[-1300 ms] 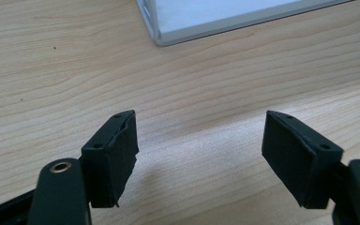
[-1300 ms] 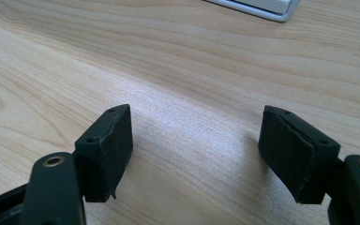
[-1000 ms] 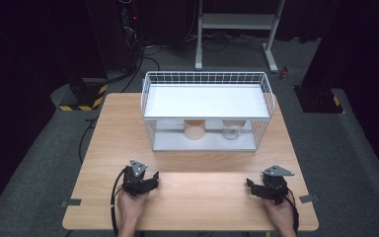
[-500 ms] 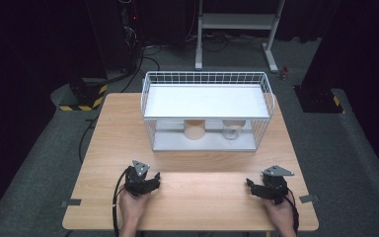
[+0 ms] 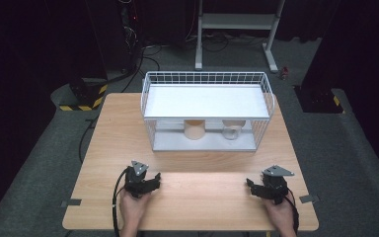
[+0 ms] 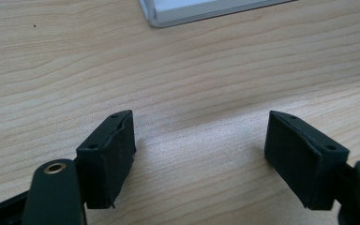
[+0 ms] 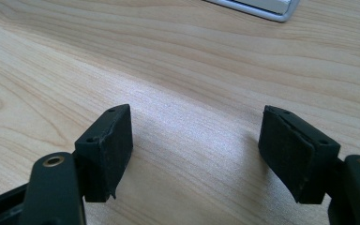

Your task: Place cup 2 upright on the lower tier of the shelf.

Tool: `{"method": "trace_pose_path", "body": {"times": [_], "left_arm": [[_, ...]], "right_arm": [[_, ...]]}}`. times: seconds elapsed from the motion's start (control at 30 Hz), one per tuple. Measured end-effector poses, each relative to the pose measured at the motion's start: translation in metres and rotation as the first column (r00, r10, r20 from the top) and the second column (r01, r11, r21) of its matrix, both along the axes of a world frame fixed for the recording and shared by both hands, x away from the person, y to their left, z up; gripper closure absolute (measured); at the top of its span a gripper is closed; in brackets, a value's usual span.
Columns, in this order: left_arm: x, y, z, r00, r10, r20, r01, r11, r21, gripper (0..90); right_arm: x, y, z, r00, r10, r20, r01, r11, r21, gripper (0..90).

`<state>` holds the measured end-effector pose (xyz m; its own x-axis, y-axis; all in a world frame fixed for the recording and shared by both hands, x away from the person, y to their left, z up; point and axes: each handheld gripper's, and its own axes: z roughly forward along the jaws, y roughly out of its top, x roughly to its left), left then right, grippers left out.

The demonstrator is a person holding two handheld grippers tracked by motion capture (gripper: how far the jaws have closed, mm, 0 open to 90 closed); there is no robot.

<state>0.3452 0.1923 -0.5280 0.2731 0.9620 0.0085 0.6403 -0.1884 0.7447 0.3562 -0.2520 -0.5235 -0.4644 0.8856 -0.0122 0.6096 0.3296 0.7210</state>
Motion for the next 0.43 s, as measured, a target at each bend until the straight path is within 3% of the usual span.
{"method": "trace_pose_path", "body": {"times": [0.43], "left_arm": [[0.0001, -0.0006, -0.0001, 1.0000, -0.006, -0.007, 0.006, 1.0000, -0.006, 22.8]], "right_arm": [[0.0012, -0.0003, 0.0001, 1.0000, 0.010, 0.001, -0.010, 1.000, -0.001, 25.8]]}}
